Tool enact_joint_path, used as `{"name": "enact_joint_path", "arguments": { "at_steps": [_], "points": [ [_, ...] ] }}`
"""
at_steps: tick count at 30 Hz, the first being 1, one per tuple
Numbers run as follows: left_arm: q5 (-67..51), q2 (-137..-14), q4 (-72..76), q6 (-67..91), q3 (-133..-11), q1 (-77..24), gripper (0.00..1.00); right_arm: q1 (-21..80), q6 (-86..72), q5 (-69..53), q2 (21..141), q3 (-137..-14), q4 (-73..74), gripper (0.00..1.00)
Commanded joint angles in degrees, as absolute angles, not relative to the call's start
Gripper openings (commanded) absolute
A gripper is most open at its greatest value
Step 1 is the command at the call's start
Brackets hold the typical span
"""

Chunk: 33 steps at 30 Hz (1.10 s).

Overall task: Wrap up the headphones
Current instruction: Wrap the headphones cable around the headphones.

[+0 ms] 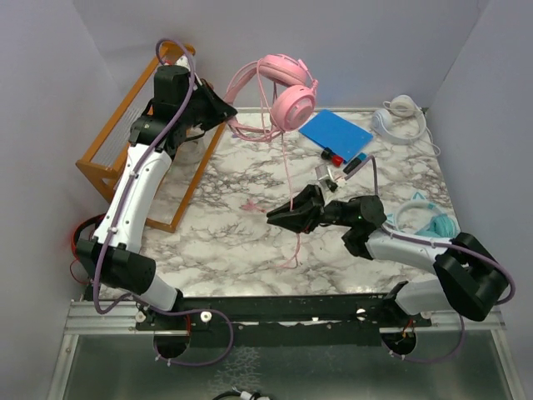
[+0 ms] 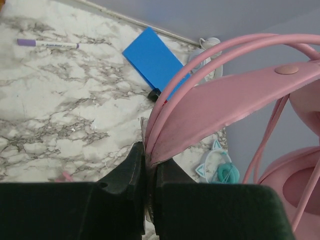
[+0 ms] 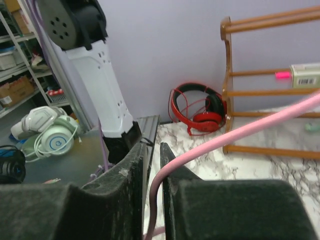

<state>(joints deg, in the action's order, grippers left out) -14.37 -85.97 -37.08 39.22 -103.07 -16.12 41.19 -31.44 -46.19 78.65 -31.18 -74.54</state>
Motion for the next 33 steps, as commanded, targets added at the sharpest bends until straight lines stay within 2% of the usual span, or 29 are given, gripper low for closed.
{"name": "enact_joint_path", "arguments": {
  "at_steps": [1,7,12,18,26,33],
  "points": [
    [-16.85,-86.52,-27.51,48.36,-101.15,-15.38,0.0,42.76,-31.51,-44.81,76.12,-33.65,-71.08,0.22],
    [-0.17,-83.8,-27.5,44.08,-92.92,-15.46,0.0,43.24,-33.07,-43.75,72.01,-38.13,-68.61,0.22],
    [16.33,-80.39,-27.51,37.77,-86.99,-17.59,0.0,43.29,-30.28,-42.01,71.6,-46.81,-55.04,0.21],
    [39.86,-77.03,-25.98,24.82,-83.3,-26.53,0.0,43.24,-26.08,-38.6,73.53,-57.52,-37.74,0.21],
    [51.66,-72.03,-16.24,7.47,-75.75,-31.16,0.0,43.07,-20.32,-34.57,75.88,-67.21,-21.25,0.21],
    [60.11,-69.44,-2.4,-11.56,-69.27,-32.4,0.0,42.46,-20.46,-35.98,72.37,-66.43,-20.54,0.24]
  ]
}}
